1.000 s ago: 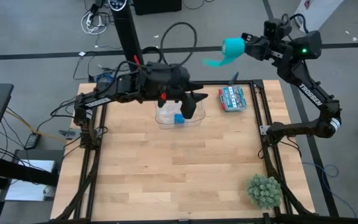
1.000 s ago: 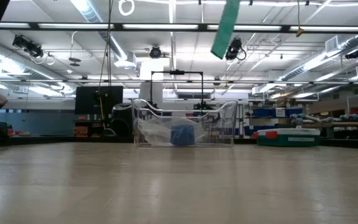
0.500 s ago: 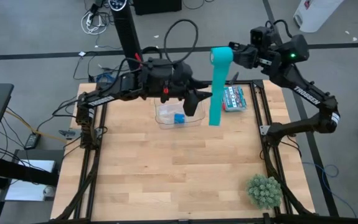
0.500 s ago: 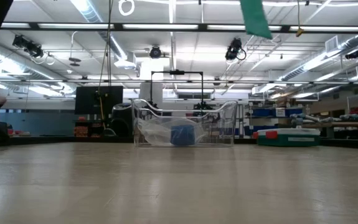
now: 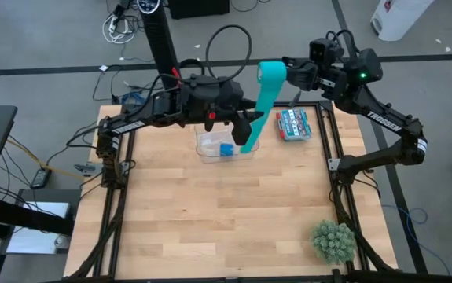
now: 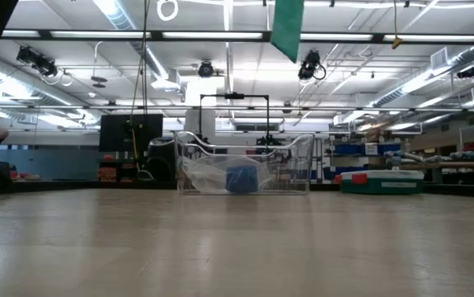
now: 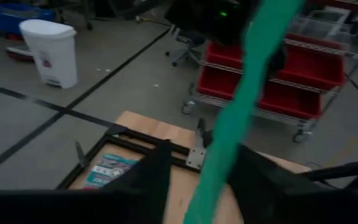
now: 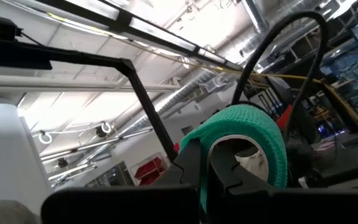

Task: Roll bandage
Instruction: Roll the sky blue bandage

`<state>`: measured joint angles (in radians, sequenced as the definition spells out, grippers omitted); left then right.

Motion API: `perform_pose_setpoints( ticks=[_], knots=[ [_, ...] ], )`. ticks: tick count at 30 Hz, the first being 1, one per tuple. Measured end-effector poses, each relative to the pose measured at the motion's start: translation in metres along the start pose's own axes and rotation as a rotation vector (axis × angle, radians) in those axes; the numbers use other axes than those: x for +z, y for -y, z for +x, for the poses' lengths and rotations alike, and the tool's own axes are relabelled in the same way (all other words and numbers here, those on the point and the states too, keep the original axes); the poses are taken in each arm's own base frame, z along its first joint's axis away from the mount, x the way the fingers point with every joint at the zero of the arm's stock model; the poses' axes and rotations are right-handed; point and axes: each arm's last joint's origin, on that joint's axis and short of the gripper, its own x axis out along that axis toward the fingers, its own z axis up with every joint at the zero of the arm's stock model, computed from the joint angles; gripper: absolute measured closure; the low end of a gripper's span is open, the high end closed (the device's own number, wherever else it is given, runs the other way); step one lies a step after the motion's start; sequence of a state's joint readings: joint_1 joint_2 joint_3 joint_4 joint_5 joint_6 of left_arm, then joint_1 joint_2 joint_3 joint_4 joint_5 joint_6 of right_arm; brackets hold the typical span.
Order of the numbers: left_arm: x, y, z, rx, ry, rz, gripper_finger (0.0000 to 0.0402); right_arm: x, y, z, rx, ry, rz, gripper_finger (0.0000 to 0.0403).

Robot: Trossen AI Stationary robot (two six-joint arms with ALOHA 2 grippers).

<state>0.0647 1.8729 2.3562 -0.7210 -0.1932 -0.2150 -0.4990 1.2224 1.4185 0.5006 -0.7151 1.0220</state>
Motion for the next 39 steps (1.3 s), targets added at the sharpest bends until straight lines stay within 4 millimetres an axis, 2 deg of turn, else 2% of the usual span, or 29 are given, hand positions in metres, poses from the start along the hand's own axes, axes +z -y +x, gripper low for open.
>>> perform_pose_setpoints(
  ticks=[3, 6, 14, 27, 39],
  knots=[
    [0.001, 0.0, 0.0, 0.015, 0.016, 0.002, 0.0369, -0.001, -0.001, 0.001, 0.003, 0.0, -0.002, 0.0403],
    [0.002, -0.001, 0.0, 0.028, 0.028, 0.016, 0.0393, -0.001, -0.001, 0.001, 0.004, -0.001, 0.004, 0.0403],
    [-0.002, 0.001, -0.001, -0.005, -0.022, 0.034, 0.0398, 0.002, 0.001, -0.003, 0.006, -0.026, -0.003, 0.0403],
    [-0.008, 0.016, -0.005, -0.05, -0.056, 0.045, 0.04, 0.022, 0.019, -0.031, -0.115, -0.078, -0.019, 0.0403],
    [-0.007, -0.004, -0.002, 0.066, -0.07, 0.046, 0.04, 0.01, 0.006, -0.015, -0.039, -0.071, 0.016, 0.0403]
  ],
)
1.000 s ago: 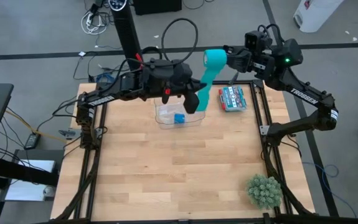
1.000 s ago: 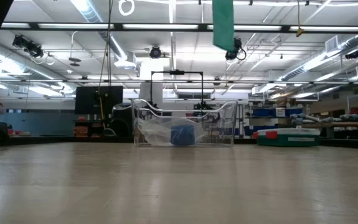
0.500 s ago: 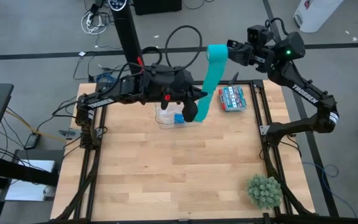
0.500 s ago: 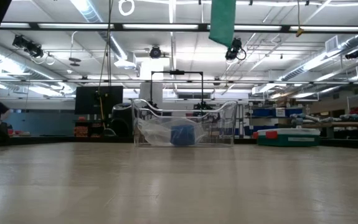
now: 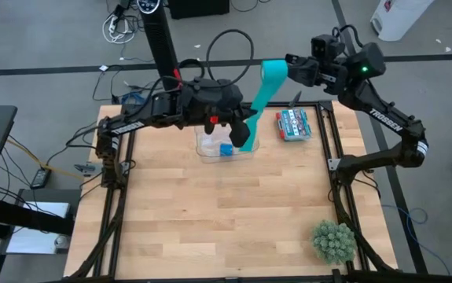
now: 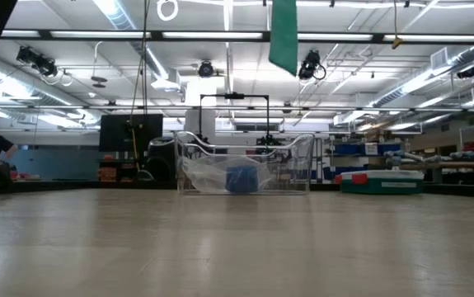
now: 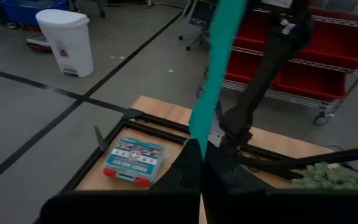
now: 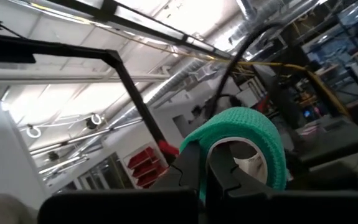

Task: Roll bandage
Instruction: Roll the sky blue bandage

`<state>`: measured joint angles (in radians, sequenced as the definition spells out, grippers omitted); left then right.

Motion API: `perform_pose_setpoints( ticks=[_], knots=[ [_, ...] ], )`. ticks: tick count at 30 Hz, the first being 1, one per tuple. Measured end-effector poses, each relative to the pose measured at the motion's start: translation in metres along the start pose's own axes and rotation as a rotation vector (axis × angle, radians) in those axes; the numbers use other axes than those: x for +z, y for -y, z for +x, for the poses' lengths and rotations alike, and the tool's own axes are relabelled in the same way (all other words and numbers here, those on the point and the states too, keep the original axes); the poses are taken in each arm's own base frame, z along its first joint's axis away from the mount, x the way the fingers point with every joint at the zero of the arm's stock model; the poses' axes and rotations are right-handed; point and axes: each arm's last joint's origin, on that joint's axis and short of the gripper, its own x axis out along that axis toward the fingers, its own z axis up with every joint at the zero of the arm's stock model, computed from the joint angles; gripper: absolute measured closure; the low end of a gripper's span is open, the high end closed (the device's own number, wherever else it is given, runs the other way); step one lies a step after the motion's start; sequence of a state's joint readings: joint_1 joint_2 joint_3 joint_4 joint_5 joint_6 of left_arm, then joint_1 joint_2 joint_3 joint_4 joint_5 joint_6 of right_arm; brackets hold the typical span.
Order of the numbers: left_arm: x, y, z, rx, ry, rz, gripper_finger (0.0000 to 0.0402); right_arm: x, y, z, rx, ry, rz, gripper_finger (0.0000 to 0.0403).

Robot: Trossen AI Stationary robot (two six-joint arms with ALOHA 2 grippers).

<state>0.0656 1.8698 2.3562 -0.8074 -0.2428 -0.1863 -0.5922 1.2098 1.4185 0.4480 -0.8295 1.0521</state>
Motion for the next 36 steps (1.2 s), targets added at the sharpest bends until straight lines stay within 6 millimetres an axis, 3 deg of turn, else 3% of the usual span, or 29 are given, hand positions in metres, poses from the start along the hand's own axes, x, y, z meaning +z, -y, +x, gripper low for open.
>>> perform_pose_setpoints(
  ticks=[12, 21, 36],
  knots=[
    [0.005, -0.019, 0.004, 0.066, 0.021, 0.099, 0.04, -0.015, -0.012, 0.018, 0.075, -0.022, 0.062, 0.0403],
    [0.023, -0.018, 0.001, 0.113, 0.201, 0.245, 0.04, -0.029, -0.024, 0.03, 0.138, -0.056, 0.162, 0.0403],
    [0.045, -0.011, -0.035, 0.133, 0.362, 0.423, 0.0399, -0.058, -0.018, 0.038, 0.0, -0.218, 0.318, 0.0403]
  ],
)
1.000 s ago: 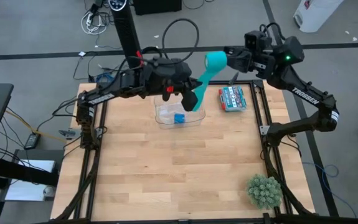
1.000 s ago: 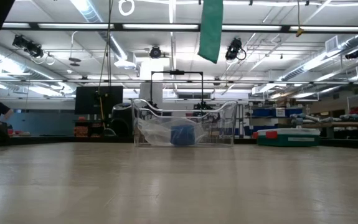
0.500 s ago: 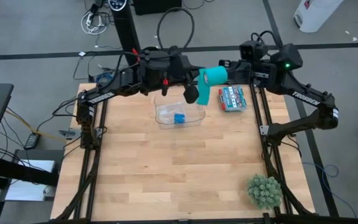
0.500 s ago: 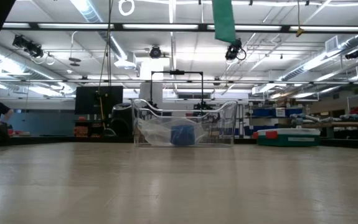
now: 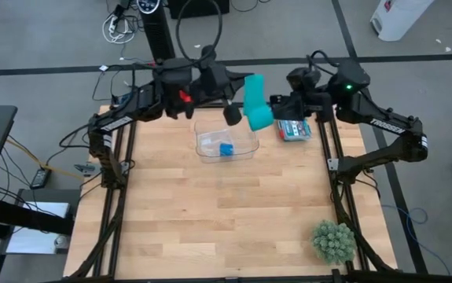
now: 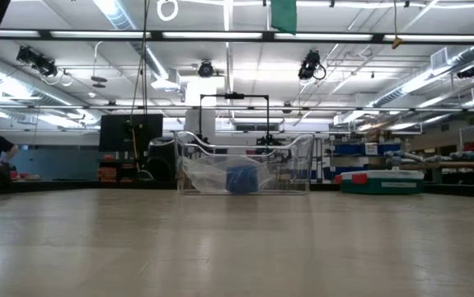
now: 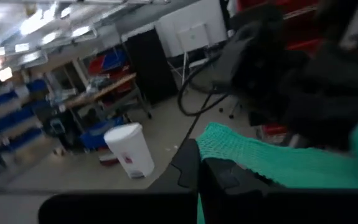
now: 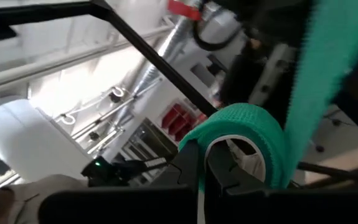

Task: Roll bandage
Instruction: Roll the sky blue bandage

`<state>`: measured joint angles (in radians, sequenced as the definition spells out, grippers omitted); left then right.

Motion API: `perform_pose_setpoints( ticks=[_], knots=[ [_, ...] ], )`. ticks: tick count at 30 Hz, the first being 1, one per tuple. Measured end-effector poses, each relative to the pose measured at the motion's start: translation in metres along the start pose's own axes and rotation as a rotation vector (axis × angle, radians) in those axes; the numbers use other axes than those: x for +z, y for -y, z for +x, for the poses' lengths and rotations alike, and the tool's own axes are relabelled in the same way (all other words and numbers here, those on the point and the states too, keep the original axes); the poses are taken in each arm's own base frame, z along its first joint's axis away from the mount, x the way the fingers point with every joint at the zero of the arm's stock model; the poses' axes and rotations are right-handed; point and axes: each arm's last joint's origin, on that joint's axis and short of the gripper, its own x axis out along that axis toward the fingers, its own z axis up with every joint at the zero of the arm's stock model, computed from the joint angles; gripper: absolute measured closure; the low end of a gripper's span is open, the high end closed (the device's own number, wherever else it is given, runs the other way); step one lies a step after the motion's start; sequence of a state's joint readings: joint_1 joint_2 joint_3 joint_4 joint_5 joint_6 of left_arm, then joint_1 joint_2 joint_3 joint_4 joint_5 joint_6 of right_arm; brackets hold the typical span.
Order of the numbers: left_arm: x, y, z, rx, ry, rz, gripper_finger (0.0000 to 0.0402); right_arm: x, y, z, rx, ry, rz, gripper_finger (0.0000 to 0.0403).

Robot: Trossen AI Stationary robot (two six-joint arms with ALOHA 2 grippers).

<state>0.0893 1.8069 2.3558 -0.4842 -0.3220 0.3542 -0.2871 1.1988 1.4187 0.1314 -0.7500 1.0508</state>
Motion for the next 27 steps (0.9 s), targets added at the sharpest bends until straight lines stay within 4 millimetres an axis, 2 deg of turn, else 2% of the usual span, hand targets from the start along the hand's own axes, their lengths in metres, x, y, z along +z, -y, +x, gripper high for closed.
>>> perform_pose_setpoints(
  ticks=[12, 27],
  knots=[
    [0.02, 0.031, -0.018, -0.026, 0.078, 0.293, 0.0395, 0.001, 0.011, -0.005, -0.106, 0.024, -0.005, 0.0403],
    [0.029, 0.052, -0.03, -0.003, 0.07, 0.331, 0.0394, 0.004, 0.028, -0.014, -0.208, -0.008, -0.009, 0.0403]
  ],
)
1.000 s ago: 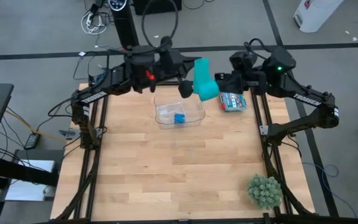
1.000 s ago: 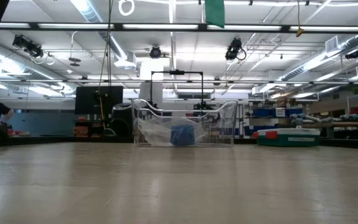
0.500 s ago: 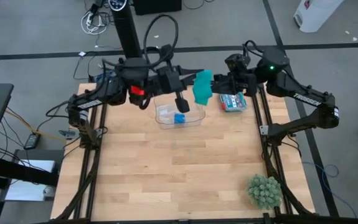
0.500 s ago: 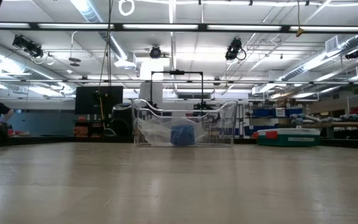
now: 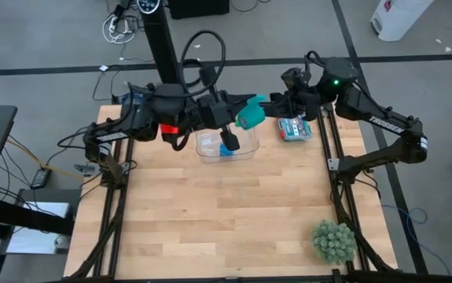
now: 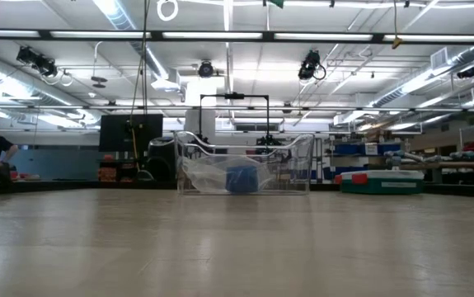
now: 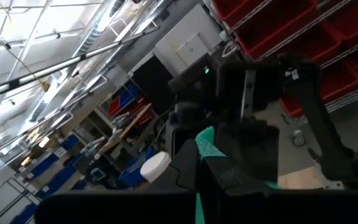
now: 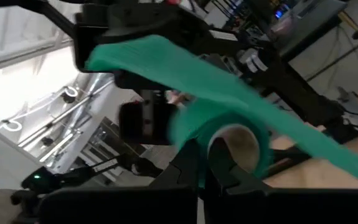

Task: Roll bandage
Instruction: Roll the sky blue bandage

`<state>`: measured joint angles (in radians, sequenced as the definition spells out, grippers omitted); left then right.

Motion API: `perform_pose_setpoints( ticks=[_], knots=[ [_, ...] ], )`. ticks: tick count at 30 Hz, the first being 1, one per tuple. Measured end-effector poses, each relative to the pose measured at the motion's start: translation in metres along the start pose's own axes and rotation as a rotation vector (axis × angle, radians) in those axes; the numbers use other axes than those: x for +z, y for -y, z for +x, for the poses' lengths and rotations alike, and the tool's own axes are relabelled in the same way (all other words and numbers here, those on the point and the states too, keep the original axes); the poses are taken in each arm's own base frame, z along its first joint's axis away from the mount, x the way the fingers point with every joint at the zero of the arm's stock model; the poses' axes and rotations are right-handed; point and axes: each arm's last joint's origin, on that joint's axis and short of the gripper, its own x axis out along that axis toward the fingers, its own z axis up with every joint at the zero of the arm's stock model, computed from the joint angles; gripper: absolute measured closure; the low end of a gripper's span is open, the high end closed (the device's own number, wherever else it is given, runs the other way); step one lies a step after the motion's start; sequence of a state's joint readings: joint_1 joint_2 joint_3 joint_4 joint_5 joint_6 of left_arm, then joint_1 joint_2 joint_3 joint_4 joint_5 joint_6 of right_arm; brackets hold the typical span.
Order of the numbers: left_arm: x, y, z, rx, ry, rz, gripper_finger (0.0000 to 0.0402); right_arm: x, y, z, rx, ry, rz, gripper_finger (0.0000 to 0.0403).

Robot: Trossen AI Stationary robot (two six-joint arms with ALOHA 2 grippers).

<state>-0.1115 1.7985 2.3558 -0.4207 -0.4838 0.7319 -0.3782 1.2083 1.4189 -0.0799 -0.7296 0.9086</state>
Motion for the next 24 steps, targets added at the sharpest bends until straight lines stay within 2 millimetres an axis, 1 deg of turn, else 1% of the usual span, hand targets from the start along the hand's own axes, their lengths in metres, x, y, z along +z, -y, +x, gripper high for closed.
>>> perform_pose_setpoints(
  ticks=[6, 10, 16, 24],
  knots=[
    [0.006, 0.01, -0.006, -0.042, 0.01, 0.004, 0.0394, 0.011, 0.01, -0.011, -0.067, 0.06, -0.05, 0.0403],
    [0.002, 0.016, -0.004, -0.029, -0.054, 0.021, 0.0394, 0.015, 0.007, -0.013, -0.03, 0.08, -0.072, 0.0403],
    [0.0, 0.013, -0.004, 0.047, -0.114, -0.078, 0.0394, 0.01, 0.003, -0.009, 0.003, 0.035, -0.076, 0.0403],
    [-0.001, 0.016, -0.005, 0.035, -0.132, -0.072, 0.0394, 0.002, -0.005, -0.003, 0.057, -0.017, -0.129, 0.0403]
  ],
)
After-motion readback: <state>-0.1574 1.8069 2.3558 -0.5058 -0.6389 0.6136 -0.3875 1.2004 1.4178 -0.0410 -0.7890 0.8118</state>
